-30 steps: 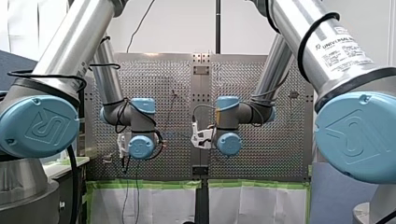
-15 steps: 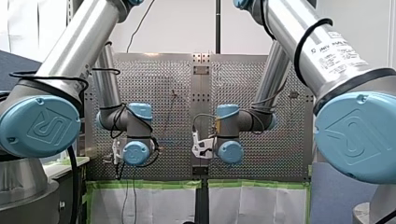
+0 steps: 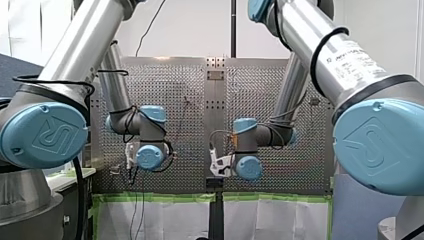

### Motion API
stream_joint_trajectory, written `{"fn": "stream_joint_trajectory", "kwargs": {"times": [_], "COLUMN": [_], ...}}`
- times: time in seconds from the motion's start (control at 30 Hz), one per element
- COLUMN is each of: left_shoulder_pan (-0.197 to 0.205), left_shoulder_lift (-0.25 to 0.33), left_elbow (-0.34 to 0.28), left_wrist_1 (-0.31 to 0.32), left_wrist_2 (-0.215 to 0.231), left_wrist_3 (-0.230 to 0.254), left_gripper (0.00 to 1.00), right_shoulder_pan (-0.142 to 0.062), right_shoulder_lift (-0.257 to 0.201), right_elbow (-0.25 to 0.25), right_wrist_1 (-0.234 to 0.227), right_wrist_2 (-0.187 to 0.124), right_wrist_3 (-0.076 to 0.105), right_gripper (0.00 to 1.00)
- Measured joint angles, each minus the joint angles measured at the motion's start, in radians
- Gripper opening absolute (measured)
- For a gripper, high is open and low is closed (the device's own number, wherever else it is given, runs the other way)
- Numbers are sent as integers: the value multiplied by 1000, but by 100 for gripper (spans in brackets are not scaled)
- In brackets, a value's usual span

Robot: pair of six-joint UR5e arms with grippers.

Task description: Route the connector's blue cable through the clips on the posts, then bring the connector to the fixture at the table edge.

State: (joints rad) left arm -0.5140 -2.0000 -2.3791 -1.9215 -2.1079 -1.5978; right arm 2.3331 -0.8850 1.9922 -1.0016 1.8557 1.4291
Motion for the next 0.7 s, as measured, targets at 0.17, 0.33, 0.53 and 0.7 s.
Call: {"fn": "stream_joint_trajectory", "kwargs": {"times": [0.17, 0.33, 0.53, 0.7], "left_shoulder_pan": [1, 1, 1, 6], "left_shoulder_lift": [8, 8, 8, 0], "left_elbow": [16, 17, 17, 27], "left_wrist_1": [-55, -90, -95, -96], "left_wrist_2": [7, 7, 7, 4], "left_wrist_3": [2, 3, 3, -2], "left_gripper": [1, 1, 1, 1], "right_shoulder_pan": [-11, -13, -13, -11], "right_shoulder_lift": [-37, -46, -47, -50], "right_elbow": [-10, -11, -11, -14], "right_wrist_1": [47, 89, 146, 180], "right_wrist_2": [2, 2, 2, 1], "right_wrist_3": [-7, -8, -8, -8], "right_gripper": [2, 2, 2, 2]}}
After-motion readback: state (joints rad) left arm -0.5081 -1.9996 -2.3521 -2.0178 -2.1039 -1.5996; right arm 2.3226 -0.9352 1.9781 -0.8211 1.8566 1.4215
